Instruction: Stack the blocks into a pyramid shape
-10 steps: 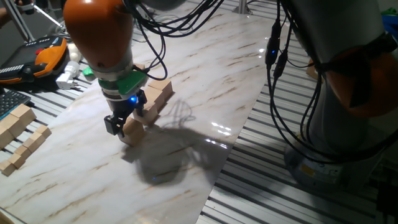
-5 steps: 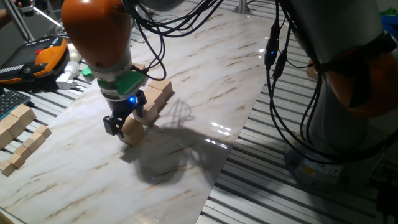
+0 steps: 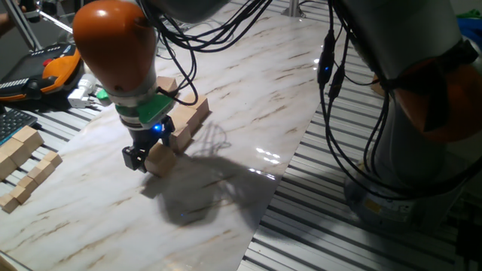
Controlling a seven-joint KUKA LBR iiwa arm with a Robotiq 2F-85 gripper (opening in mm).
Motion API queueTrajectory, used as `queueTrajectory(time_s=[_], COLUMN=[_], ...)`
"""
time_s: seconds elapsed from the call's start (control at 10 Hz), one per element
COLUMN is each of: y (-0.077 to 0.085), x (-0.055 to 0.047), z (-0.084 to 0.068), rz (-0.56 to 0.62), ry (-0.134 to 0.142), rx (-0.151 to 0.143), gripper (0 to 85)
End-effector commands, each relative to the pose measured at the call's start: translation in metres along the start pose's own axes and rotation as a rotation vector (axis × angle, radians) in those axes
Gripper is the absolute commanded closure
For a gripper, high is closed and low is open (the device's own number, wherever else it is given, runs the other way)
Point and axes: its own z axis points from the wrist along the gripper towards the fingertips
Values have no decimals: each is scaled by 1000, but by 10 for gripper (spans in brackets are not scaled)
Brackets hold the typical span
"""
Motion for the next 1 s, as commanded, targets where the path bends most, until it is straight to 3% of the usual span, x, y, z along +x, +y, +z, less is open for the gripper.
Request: queueTrajectory(time_s=[0.0,0.2,0.3,0.4,0.5,0.7,0.9], y=[0,-1,-1,-2,-3,-4,-8], x=[0,0,0,0,0,4,8], z=[0,1,0,-2,-5,-16,-43], rz=[-13,-36,-53,-72,-106,-102,-71], ry=[-4,-11,-3,5,6,19,42], rx=[14,22,19,7,4,-4,-15], gripper=[170,170,340,680,850,850,850])
